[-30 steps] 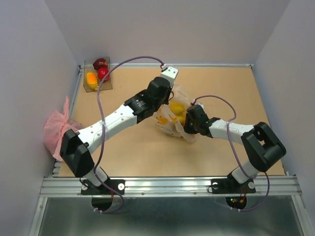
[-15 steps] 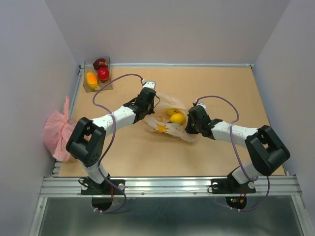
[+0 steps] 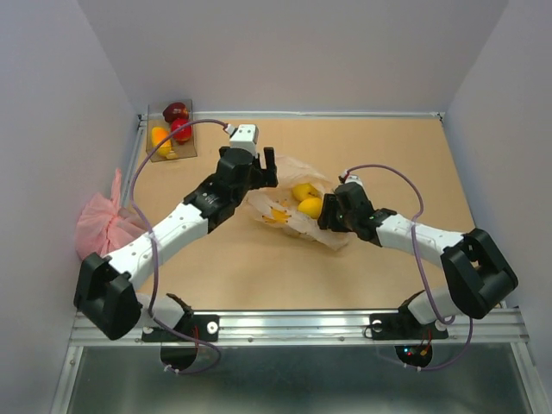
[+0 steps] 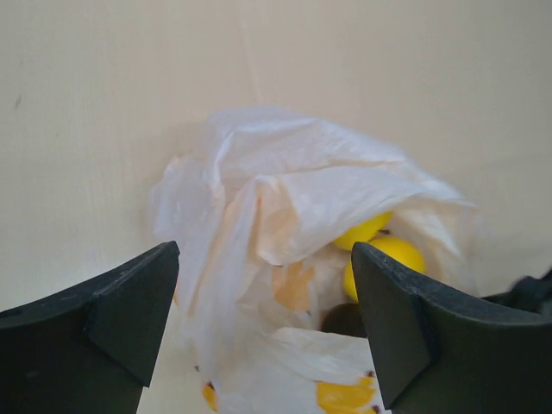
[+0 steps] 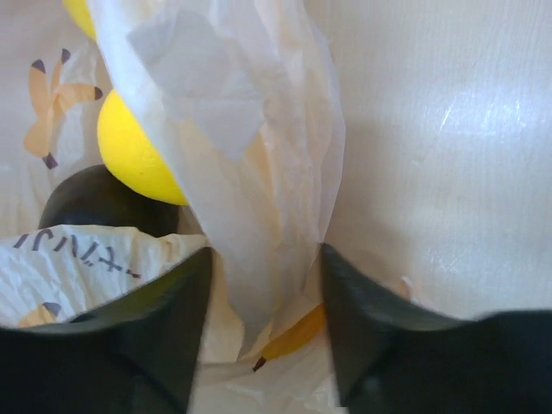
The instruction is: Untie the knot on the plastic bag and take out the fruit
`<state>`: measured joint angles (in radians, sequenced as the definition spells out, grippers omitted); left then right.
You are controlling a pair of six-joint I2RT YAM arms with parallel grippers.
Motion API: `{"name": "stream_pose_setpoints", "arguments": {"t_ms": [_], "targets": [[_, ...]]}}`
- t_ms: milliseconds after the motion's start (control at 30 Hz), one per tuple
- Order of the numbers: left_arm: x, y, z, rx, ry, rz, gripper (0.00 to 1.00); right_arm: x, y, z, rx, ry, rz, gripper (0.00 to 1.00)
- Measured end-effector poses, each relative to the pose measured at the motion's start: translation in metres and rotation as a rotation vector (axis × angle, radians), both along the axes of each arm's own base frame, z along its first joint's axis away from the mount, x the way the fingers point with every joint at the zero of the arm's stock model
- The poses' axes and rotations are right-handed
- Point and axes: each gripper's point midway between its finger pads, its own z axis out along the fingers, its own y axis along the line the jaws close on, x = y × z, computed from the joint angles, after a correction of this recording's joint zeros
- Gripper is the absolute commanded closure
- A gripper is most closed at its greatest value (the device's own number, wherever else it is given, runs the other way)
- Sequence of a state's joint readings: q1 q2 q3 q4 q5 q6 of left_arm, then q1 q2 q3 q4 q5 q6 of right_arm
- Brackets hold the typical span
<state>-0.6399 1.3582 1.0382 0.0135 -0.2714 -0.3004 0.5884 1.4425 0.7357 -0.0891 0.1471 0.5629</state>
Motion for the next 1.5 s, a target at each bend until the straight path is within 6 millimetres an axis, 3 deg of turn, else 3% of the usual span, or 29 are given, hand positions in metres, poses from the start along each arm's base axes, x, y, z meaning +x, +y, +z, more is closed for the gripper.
{"name": "stream_pose_setpoints", "arguments": {"t_ms": [67, 133, 267, 400, 500, 633, 800, 933, 1167, 1267, 1333, 1400, 1500], "targets": [[-0.012, -0.009, 0.037, -0.038, -0.085, -0.038, 0.13, 0.0, 0.001, 0.003, 0.003, -0.006, 0.008, 0.18], [-0.025, -0.021, 0.054, -0.057, -0.127, -0.087, 0.15, -0.001, 0.001, 0.003, 0.007, -0.005, 0.01, 0.1], [-0.049, -0.056, 0.055, -0.06, -0.135, -0.215, 0.18, -0.003, 0.002, 0.005, 0.011, 0.0, 0.016, 0.05], [-0.062, -0.088, 0.02, -0.007, -0.065, -0.305, 0.22, -0.003, 0.003, 0.015, 0.032, -0.021, 0.024, 0.04], [-0.063, -0.099, -0.012, 0.035, -0.005, -0.33, 0.27, -0.004, 0.004, 0.016, 0.034, -0.023, 0.025, 0.06], [-0.072, -0.091, -0.066, 0.112, 0.093, -0.34, 0.42, -0.006, 0.002, 0.013, 0.027, -0.009, 0.025, 0.08], [-0.086, -0.082, -0.114, 0.173, 0.191, -0.359, 0.62, -0.008, 0.001, 0.005, 0.015, 0.016, 0.023, 0.08], [-0.101, -0.068, -0.145, 0.211, 0.259, -0.365, 0.64, -0.013, -0.002, -0.004, 0.002, 0.041, 0.02, 0.08], [-0.116, -0.056, -0.171, 0.235, 0.329, -0.366, 0.62, -0.014, -0.002, -0.013, -0.007, 0.066, 0.013, 0.08], [-0.118, -0.056, -0.179, 0.242, 0.351, -0.361, 0.52, -0.015, -0.003, -0.015, -0.01, 0.074, 0.011, 0.08], [-0.119, -0.056, -0.181, 0.24, 0.358, -0.358, 0.35, -0.015, -0.003, -0.016, -0.011, 0.076, 0.011, 0.08], [-0.118, -0.058, -0.176, 0.219, 0.349, -0.353, 0.23, -0.015, -0.003, -0.016, -0.012, 0.076, 0.011, 0.08], [-0.116, -0.062, -0.156, 0.168, 0.313, -0.35, 0.14, -0.015, -0.003, -0.016, -0.012, 0.076, 0.011, 0.08]]}}
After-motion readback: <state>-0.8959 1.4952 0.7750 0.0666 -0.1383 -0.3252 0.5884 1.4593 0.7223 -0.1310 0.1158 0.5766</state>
